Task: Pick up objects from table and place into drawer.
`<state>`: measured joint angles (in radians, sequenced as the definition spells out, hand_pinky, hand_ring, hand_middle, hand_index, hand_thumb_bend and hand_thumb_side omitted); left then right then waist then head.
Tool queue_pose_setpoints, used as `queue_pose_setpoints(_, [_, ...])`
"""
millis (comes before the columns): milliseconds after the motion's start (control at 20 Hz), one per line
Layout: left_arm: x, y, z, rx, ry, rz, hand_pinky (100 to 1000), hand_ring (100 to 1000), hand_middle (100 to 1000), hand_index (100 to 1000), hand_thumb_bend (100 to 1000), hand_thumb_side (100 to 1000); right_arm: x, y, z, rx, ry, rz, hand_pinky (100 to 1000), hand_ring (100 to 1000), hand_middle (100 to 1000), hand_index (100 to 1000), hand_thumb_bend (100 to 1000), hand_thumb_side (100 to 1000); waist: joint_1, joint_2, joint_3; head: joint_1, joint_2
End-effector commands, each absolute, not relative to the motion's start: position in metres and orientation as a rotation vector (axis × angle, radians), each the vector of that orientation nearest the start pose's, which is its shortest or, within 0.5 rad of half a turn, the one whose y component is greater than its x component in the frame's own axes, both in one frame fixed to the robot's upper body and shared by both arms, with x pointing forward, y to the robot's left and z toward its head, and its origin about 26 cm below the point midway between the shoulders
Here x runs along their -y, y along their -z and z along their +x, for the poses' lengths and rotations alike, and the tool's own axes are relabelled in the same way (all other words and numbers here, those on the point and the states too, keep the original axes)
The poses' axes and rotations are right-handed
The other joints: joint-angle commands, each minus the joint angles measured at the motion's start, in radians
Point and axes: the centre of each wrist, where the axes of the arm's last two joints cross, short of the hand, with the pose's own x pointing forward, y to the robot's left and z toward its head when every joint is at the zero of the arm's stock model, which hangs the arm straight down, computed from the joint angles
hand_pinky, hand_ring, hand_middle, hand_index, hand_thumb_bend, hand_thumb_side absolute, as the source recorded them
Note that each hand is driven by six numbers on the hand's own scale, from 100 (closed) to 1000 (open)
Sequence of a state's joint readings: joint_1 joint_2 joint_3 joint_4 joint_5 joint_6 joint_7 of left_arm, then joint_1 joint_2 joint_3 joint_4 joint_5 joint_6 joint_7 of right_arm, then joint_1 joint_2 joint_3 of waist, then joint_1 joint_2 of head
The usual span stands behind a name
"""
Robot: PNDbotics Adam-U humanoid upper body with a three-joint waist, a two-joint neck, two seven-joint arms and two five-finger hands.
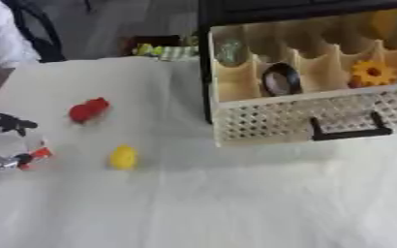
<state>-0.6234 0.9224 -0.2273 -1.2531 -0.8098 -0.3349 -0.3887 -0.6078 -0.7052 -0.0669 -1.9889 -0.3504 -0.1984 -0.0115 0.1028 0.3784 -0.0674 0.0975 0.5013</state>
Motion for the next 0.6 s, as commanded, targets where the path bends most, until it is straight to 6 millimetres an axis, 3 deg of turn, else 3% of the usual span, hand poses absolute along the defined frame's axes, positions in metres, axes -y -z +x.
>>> queue_pose_setpoints(50, [-0.4204, -0.2333, 0.3889, 1.121, 1.789, 1.142, 721, 833, 736, 1000, 380, 991, 0.2947, -0.3454, 0.2923, -3.387, 0.725, 0.083, 725, 707, 391, 805, 100, 1000, -0.002, -0.017, -0.001, 0.006, -0.013])
queue_pose_setpoints(600, [-0.4279, -0.2268, 0.3912, 1.062, 1.779, 1.202, 722, 845, 760, 1000, 439, 977, 0.2952, -0.3443, 0.2926, -3.400, 0.722, 0.066, 727, 707, 386, 795, 100, 1000, 0.000, -0.012, -0.011, 0.014, -0.020])
